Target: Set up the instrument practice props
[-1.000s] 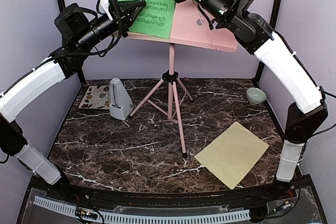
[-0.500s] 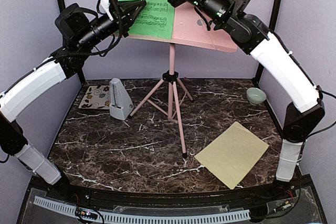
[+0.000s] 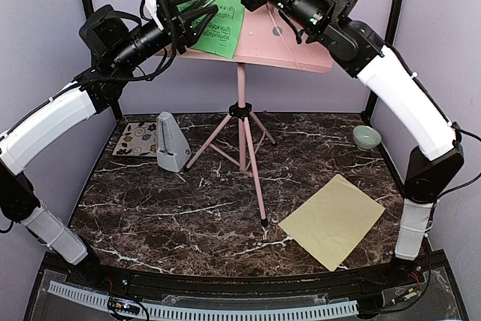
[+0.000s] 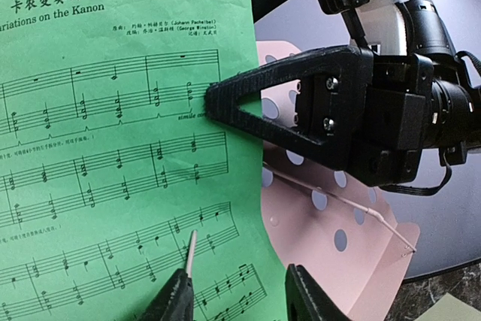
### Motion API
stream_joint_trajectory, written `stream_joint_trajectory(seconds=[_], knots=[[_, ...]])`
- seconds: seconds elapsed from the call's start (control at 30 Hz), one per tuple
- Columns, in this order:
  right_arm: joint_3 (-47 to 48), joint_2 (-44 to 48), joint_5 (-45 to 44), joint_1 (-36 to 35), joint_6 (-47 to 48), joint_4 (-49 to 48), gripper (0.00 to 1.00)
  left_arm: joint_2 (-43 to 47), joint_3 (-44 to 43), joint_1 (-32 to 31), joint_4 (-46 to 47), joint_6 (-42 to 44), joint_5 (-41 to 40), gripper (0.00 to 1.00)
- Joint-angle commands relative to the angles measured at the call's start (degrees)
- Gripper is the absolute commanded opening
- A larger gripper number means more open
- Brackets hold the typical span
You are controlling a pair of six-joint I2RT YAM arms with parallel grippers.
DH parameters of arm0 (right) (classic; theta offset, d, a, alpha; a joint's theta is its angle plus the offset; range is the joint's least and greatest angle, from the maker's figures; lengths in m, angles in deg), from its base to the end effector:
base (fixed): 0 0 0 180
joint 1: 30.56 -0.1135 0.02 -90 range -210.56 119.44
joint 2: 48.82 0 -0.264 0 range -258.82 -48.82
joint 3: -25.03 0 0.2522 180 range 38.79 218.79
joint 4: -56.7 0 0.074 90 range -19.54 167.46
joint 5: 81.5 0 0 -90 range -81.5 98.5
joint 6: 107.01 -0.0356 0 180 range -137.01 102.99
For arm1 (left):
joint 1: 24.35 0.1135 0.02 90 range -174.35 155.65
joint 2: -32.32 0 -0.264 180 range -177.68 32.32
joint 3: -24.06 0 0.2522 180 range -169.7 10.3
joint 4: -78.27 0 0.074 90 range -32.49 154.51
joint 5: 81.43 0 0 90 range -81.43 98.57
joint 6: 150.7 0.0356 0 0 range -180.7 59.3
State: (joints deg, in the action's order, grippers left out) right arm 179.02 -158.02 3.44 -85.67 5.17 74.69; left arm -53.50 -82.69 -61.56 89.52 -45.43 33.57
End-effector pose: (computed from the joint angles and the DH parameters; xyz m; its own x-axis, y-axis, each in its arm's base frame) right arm 0.2219 0.3128 0.5898 0.5303 0.1030 -0.8415 -0.6175 0.7270 -0.3001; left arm 0.2507 -0.2093 0.5235 0.6286 -0.1776 -0.7572 0.6918 0.5725 0.4400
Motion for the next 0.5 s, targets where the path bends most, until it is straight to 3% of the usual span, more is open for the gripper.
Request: stream_joint_trajectory(seconds=[0.0,0.23,0.4,0.47], knots=[[-0.55,0.59,-0.52,0.44,0.45,-3.06,0.02,1.93,-0.98,-0.90,2.50,0.43,1.38,0.48],[-0.50,0.75,-1.22,0.44,0.39,-4.10,0.08,3.59,0.01,-2.08,1.21,1.80,-0.53,0.56],[-0.29,0.22,-0.68,0.45,0.39,-4.55,0.06,6.39,-0.08,-2.16,-4.68,-2.83,-9.76,0.57],[-0.38,0.04,-0.65,0.44,0.49,-4.73,0.12,8.02,-0.07,-1.72,-8.21,-4.67,-12.55,0.57]])
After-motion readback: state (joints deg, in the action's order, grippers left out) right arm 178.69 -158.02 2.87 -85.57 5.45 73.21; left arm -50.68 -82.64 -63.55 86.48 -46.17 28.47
